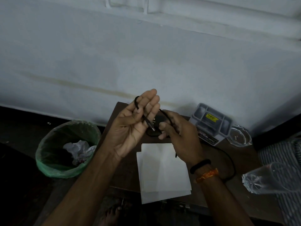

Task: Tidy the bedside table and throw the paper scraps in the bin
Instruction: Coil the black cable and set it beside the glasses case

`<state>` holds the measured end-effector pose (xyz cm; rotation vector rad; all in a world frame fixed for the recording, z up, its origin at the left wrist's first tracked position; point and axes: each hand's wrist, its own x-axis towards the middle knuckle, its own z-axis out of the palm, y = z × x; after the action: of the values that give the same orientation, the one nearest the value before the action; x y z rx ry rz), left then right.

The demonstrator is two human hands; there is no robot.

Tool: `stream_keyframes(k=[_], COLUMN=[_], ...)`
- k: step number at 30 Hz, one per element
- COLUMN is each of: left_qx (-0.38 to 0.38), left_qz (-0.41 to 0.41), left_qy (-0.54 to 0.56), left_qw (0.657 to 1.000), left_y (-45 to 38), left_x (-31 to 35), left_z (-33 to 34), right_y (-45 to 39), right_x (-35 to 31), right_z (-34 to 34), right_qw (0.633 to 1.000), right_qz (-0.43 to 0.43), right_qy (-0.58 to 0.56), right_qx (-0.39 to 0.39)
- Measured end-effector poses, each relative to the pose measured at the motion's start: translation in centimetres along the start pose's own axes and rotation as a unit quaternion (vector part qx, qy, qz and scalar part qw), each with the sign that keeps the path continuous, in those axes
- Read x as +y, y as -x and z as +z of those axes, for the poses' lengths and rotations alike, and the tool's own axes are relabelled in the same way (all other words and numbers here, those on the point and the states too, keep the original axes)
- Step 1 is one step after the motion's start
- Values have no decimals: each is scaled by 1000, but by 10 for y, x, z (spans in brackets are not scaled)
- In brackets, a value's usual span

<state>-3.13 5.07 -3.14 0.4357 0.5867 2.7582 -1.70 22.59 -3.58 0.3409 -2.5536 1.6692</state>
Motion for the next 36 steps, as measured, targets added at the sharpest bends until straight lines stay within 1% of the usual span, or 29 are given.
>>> stream_keyframes(k=[2,5,10,13,16,18,20,21,22,23,24,26,28,29,30,31,34,36], left_qx=[21,66,91,105,108,93,71,68,73,94,126,183,212,218,214,203,148,117], left_qz=[36,86,142,159,180,193,195,188,175,153,124,49,-28,-54,-66,-69,-92,-142], left_qy=[-19,-48,-64,-57,-16,12,46,47,21,-38,-120,-283,-423,-469,-493,-496,-458,-437], left_qw=[999,993,984,980,978,977,977,979,982,983,977,940,880,854,841,842,872,881], left_y=[-2,-5,-6,-2,4,7,11,13,15,16,15,12,9,7,6,5,3,3], left_x=[1,7,33,50,68,79,88,91,94,95,94,84,68,60,51,44,34,33], left_z=[-1,-5,-9,-7,-8,-10,-15,-17,-19,-21,-21,-22,-21,-19,-17,-14,-5,1], right_y=[-1,-2,0,-1,-3,-2,-1,-1,-2,-3,-4,-6,-6,-6,-6,-6,-5,-4], right_x=[0,2,1,0,-3,-3,-5,-6,-7,-7,-8,-10,-17,-20,-24,-28,-38,-41], right_z=[-1,-6,-16,-27,-39,-44,-51,-55,-59,-63,-66,-67,-65,-63,-62,-61,-59,-57], right_qw=[1000,997,990,987,982,976,969,969,972,975,977,974,967,962,957,952,945,943], right_qz=[8,7,30,52,76,102,127,129,126,119,112,109,112,113,114,113,115,124], right_qy=[0,77,109,56,-25,-105,-172,-183,-182,-177,-177,-197,-225,-239,-253,-263,-270,-261], right_qx=[11,12,-88,-143,-172,-159,-123,-103,-84,-66,-50,-36,-51,-67,-86,-105,-143,-166])
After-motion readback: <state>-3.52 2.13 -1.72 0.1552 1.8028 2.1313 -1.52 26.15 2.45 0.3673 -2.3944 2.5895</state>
